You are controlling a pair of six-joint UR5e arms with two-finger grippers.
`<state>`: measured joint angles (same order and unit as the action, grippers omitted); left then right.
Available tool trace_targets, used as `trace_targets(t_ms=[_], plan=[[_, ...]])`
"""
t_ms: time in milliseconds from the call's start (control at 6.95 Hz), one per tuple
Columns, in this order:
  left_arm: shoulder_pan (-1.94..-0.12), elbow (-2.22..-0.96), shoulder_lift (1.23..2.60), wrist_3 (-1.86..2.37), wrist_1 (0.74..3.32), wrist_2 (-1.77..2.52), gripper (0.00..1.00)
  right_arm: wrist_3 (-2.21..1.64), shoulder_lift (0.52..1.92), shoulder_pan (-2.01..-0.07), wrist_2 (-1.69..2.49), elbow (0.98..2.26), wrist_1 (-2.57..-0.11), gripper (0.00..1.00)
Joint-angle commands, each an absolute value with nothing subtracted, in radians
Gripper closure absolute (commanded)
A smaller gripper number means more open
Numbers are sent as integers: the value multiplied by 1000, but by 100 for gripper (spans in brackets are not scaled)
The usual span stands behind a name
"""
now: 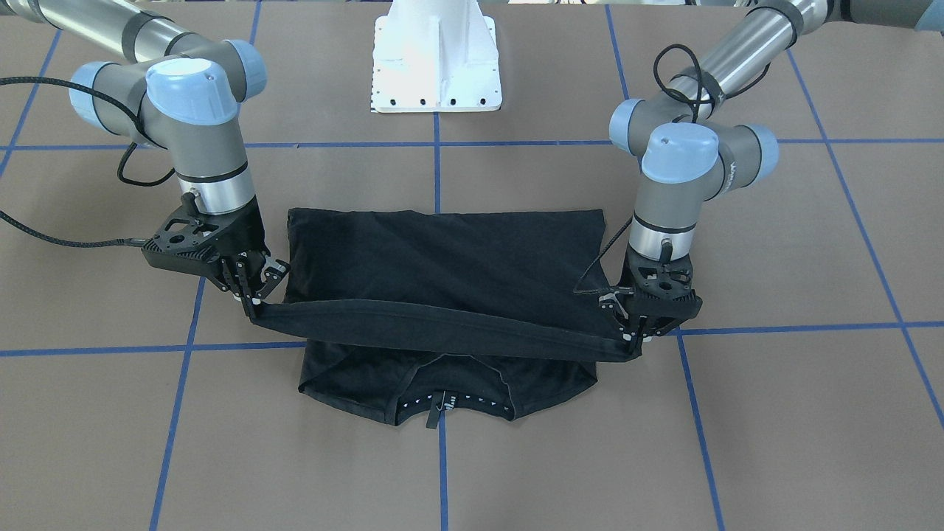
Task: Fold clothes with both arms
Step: 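Lower the hem with both grippers near the collar, then open both grippers, lower the left gripper to the folded shirt's side edge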
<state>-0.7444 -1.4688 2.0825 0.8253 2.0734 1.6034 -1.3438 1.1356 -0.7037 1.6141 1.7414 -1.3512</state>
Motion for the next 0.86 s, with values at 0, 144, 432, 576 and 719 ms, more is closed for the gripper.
trace_targets(t_ms=[0, 144, 432, 576, 719], plan=[[-744, -1451, 2086, 801, 2095, 1606, 90, -1328, 1135, -701, 1614, 1733, -1351, 94], [-745, -1460, 2085, 801, 2097, 1614, 66, -1328, 1135, -701, 1614, 1733, -1351, 28], [-752, -1498, 2068, 799, 2172, 1627, 0, -1268, 1128, -731, 1641, 1741, -1354, 0], [-752, -1549, 2047, 799, 2168, 1678, 0, -1222, 1127, -759, 1728, 1746, -1351, 0], [-753, -1656, 1996, 761, 2169, 1751, 0, -1195, 1131, -787, 1797, 1779, -1353, 0]])
